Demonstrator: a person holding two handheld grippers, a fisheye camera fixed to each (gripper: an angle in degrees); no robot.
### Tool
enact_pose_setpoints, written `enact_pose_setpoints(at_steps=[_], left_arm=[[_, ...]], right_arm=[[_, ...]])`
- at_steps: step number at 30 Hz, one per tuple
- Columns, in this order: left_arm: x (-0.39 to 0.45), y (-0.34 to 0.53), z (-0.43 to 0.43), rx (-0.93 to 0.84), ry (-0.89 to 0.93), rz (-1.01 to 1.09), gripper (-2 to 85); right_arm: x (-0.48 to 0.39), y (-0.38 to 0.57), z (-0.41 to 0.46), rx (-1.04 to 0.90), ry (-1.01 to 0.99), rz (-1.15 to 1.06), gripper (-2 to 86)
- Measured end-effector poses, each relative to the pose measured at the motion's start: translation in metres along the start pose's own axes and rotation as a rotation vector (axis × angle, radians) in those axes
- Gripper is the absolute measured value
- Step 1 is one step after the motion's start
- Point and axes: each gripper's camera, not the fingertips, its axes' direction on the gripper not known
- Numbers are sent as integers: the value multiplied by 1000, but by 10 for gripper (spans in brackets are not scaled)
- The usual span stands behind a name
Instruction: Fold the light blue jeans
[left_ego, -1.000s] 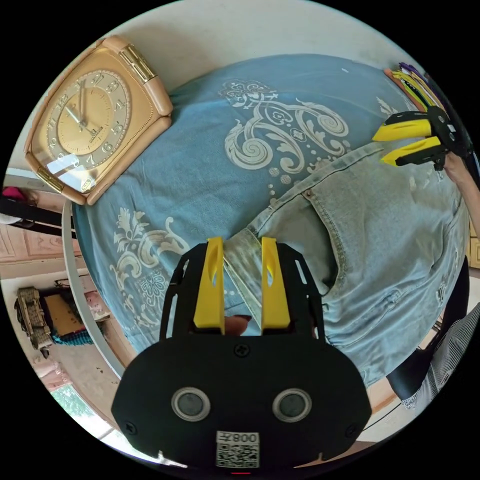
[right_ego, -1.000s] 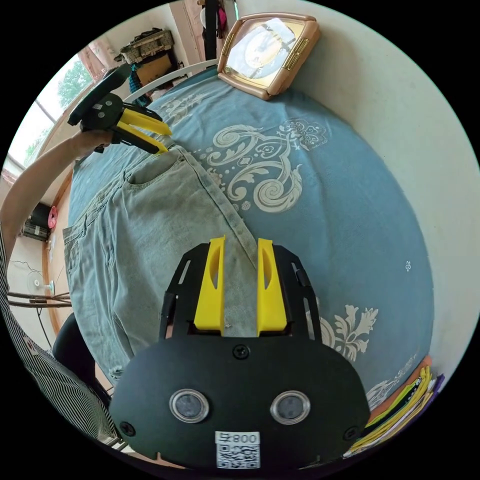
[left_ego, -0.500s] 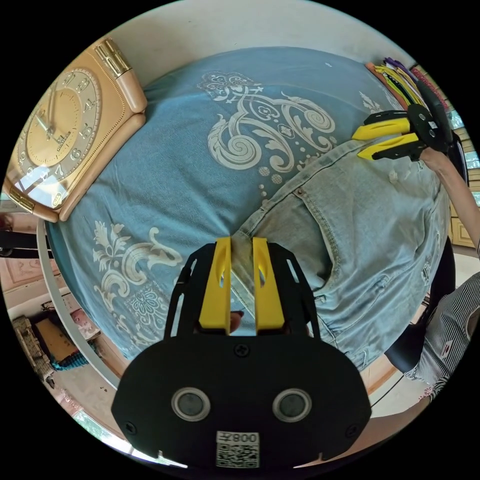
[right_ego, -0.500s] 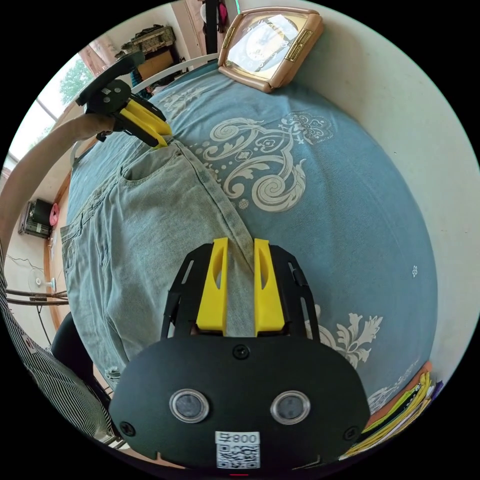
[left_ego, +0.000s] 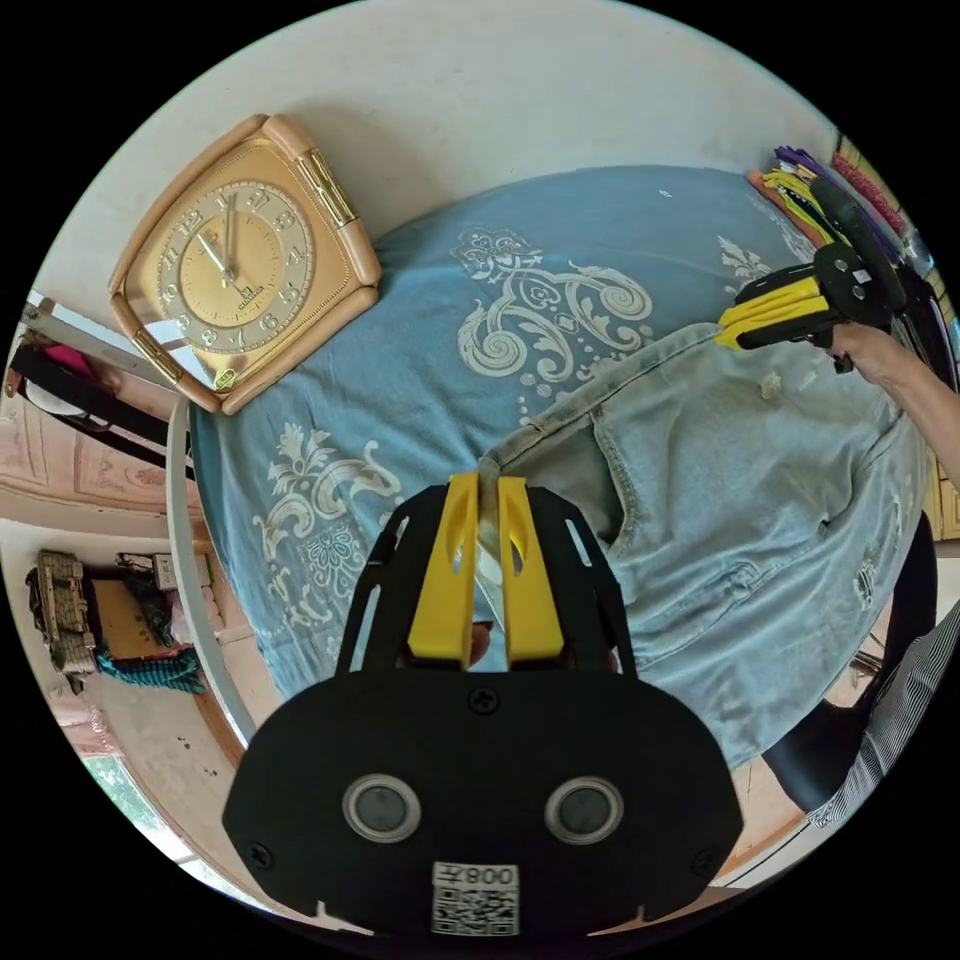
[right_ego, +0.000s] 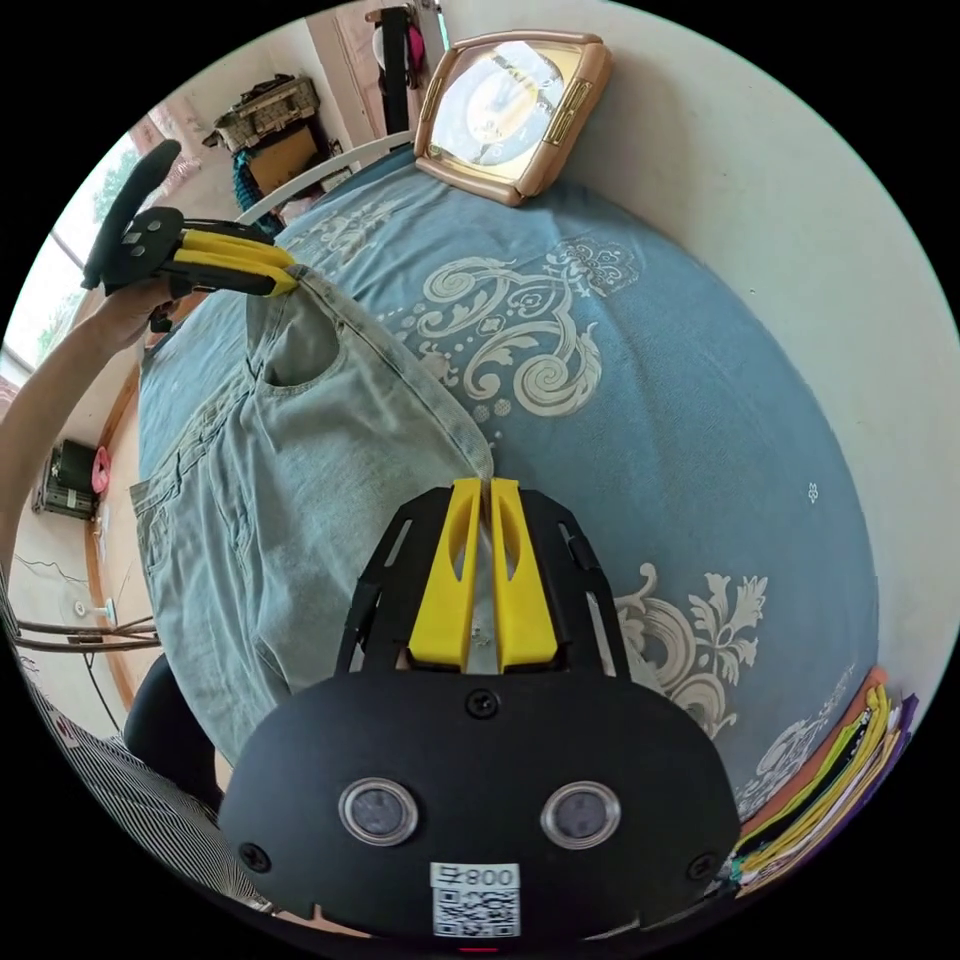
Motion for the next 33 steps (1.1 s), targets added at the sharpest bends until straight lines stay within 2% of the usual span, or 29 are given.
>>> enact_pose_setpoints(at_steps=[8, 14, 23, 33], left_arm=[[23, 70, -62, 73, -15, -13, 12], [57, 135, -104, 98, -36, 41, 12], [110, 238, -139, 52, -22, 89, 13], [159, 345, -138, -51, 30, 75, 13]], right_arm=[[-73, 54, -57, 110, 25, -18, 13], [-146, 107, -71, 125, 26, -49, 13], [-243, 166, -58, 64, -21, -87, 13], [-336, 204, -13, -35, -68, -143, 13]])
